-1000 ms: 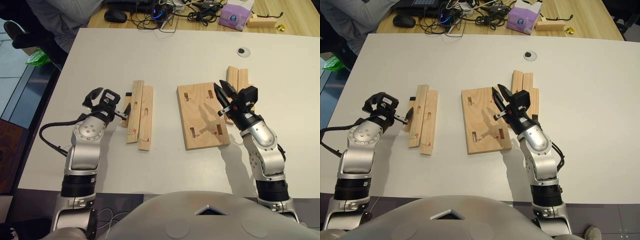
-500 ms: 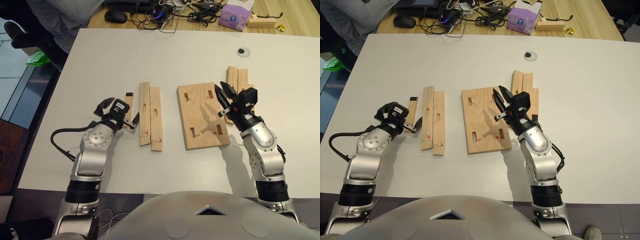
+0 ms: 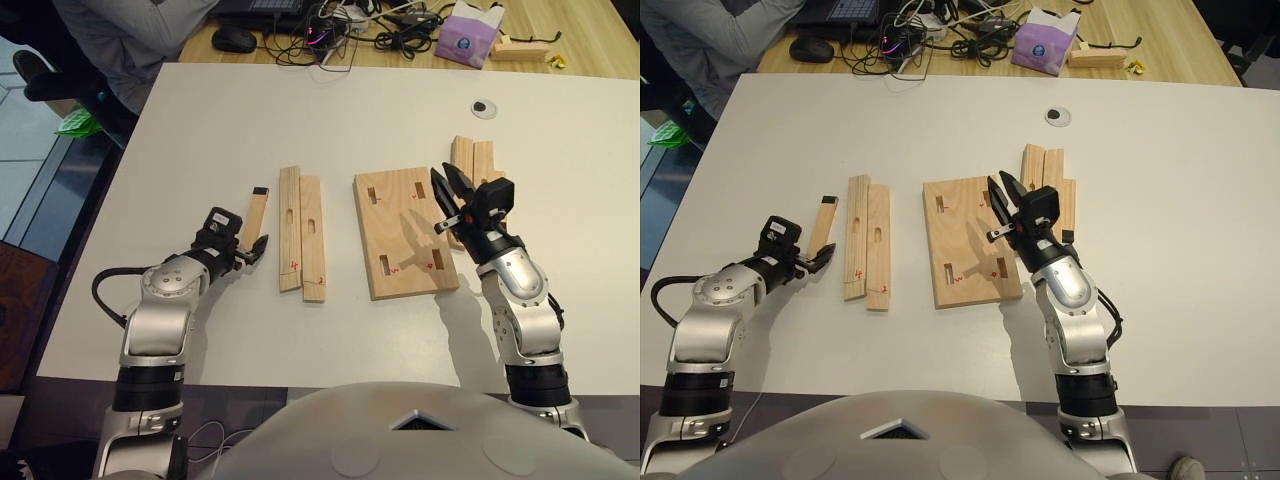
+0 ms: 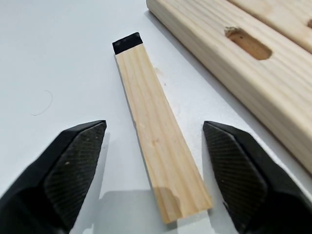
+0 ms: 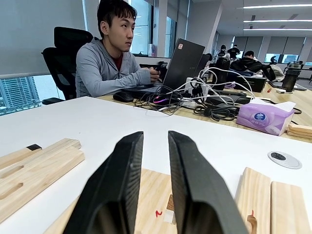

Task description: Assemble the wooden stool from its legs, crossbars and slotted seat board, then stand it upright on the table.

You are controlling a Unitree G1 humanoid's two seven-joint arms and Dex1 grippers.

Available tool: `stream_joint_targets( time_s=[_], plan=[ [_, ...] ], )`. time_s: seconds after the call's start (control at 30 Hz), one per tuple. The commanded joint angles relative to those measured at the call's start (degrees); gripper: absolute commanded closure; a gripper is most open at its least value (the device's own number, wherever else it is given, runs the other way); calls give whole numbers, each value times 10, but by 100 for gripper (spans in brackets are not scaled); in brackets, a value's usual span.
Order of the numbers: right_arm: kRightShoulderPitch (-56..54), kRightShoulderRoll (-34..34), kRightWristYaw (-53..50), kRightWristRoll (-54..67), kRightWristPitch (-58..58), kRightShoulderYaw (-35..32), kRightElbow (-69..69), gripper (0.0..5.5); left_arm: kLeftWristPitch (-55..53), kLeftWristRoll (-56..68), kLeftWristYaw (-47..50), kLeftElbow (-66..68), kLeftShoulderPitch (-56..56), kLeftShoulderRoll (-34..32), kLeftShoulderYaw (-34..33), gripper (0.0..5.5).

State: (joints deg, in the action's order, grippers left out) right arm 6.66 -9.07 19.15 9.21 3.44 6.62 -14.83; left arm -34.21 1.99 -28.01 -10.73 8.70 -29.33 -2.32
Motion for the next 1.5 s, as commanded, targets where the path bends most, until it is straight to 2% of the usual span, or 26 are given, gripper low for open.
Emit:
stream_joint_targets(
  time_s=[0.03,0.13,0.33,0.5,0.63,0.73,0.83,1.03,1.2,1.4,1.5],
  plan=[
    [-4,1,-2,-2,-3,-1,3,461,-35,-9,1,70,55,0,24,232],
    [-7,0,-2,-2,-4,-5,5,461,-27,1,-4,80,70,0,31,282],
    [-11,5,-11,-5,-8,-9,7,461,32,26,-20,190,69,6,27,379],
    [-14,6,-17,-7,-14,-13,12,461,112,29,-6,268,36,5,10,418],
    [-16,6,-23,-13,-23,-12,16,461,156,20,31,211,-6,2,-2,418],
    [-34,4,-35,-17,-30,-23,16,461,126,-25,32,58,-83,-51,16,419],
    [-65,-9,-34,-24,-28,-32,18,461,168,-101,13,40,-184,-101,54,419],
    [-149,-69,14,-37,6,-30,7,461,299,-214,-29,112,-337,-143,144,419],
    [-310,-202,162,-104,97,41,-5,461,527,-413,-45,245,-493,-140,313,419],
    [-417,-295,295,-141,149,86,17,461,653,-528,-23,328,-577,-129,384,419],
    [-443,-313,380,-105,188,103,30,461,692,-554,-22,346,-585,-140,397,419]
  ],
)
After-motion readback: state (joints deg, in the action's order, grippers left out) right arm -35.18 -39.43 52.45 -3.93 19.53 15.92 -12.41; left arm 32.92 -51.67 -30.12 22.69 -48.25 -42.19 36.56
